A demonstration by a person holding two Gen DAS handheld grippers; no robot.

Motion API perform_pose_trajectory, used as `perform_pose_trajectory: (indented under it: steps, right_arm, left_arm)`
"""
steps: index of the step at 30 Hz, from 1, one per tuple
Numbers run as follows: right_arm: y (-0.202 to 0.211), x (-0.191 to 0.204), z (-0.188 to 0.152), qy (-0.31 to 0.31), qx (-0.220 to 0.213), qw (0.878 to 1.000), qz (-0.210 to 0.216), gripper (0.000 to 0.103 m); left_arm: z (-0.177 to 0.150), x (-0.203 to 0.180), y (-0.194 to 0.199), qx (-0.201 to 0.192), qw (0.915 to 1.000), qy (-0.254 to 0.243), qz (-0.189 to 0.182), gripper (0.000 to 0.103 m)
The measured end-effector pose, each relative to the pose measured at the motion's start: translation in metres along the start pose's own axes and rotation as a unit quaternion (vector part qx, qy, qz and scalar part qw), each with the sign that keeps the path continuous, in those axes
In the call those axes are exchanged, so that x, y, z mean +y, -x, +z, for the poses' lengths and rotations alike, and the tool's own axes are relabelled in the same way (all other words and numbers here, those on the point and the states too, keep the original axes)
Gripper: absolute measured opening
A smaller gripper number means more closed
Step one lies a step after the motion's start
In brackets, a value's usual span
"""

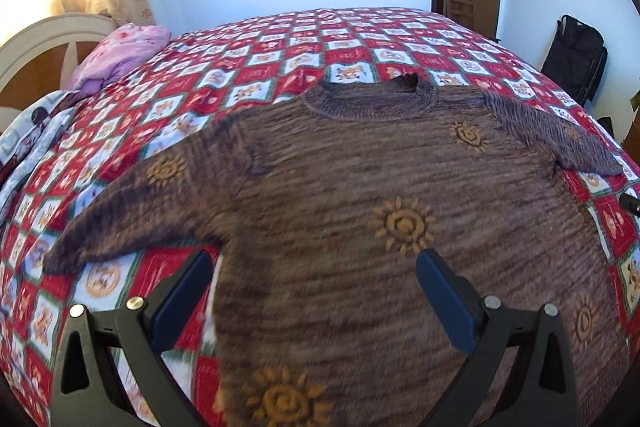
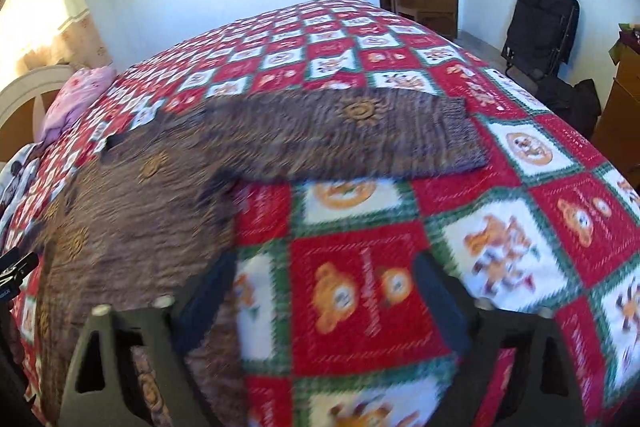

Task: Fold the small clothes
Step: 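Move the right tool to the sweater's sleeve cuff while the left tool approaches the body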

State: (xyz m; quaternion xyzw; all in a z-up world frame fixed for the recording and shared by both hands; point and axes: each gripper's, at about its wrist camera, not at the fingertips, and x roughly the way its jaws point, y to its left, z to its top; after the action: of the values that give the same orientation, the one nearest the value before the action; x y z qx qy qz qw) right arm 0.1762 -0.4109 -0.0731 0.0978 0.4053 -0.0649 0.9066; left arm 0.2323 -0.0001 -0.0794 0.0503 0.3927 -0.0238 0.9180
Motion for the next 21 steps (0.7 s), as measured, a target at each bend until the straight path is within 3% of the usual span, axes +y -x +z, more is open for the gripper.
perform_pose_trajectory:
  steps: [9,14,16,21]
  right_arm:
    - [-0.020,-0.065,0.048,-0.056,-0.006,0.998,-0.038,0.071]
    - [-0.037,-0.085,0.067,-0.063,-0.001,0.996,-0.057,0.070]
    - [-0.044,-0.091,0.073,-0.063,0.003,0.996,-0.060,0.061]
    - [-0.062,-0.101,0.087,-0.067,0.016,0.996,-0.061,0.058]
  left_arm:
    - [0.027,-0.012,-0.039,-0.004,0.9999,-0.006,0.014,0.103]
    - [0.037,-0.016,-0.062,0.007,0.9998,-0.005,0.020,0.103]
    - [0.040,-0.017,-0.070,0.011,0.9997,-0.002,0.021,0.103]
    - [0.044,-0.016,-0.087,0.020,0.9995,0.007,0.024,0.103]
